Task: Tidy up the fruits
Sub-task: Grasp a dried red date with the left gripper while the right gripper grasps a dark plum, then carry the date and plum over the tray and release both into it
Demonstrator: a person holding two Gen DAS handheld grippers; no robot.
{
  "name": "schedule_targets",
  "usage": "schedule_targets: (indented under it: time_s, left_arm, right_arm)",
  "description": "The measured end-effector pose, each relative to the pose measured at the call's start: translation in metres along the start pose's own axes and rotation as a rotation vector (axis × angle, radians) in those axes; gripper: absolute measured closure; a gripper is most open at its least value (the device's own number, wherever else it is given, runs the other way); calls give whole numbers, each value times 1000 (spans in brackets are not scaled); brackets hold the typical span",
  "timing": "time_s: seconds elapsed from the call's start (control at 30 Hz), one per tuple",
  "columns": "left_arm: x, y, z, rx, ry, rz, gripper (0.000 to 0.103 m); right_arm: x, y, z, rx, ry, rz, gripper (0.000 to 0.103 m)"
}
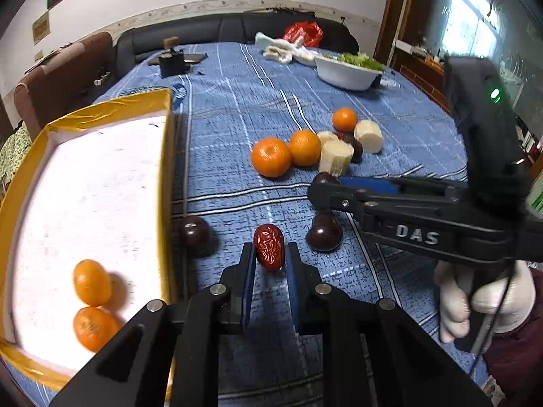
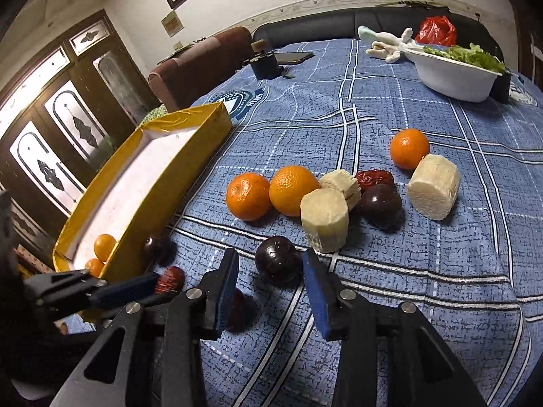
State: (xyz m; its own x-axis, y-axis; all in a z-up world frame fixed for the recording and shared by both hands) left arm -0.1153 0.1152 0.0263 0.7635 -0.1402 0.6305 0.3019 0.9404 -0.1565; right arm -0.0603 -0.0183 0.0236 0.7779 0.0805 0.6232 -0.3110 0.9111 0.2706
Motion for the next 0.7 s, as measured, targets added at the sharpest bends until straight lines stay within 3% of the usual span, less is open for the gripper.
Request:
schedule_targets:
  time_s: [0.1,0.47,0.7]
  left_arm:
    - [-1,5,14,-4,-35,25,86]
    - [-13,62,69,69,-141,149,86]
    - [-24,118,87,145,-173,276,86]
  right_arm:
    - [-1,-1,0,-17,-9,-2,72]
    - [1,1,13,-61,-61,-1,74]
    - [9,25,34,13,-67,-8,74]
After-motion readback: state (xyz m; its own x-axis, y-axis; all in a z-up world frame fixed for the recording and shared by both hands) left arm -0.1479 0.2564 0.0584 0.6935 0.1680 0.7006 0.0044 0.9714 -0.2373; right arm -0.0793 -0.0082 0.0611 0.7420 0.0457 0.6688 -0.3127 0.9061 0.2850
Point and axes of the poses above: each gripper's, at about its wrist camera, not at the fingertips, and z roughly against the way its jaws point, y to its left, x to its top, the point moved 1 cm from there along -z, roughly the way its jaws point, and after that the axes turned 6 degrees about -x, right-handed, at the moved point
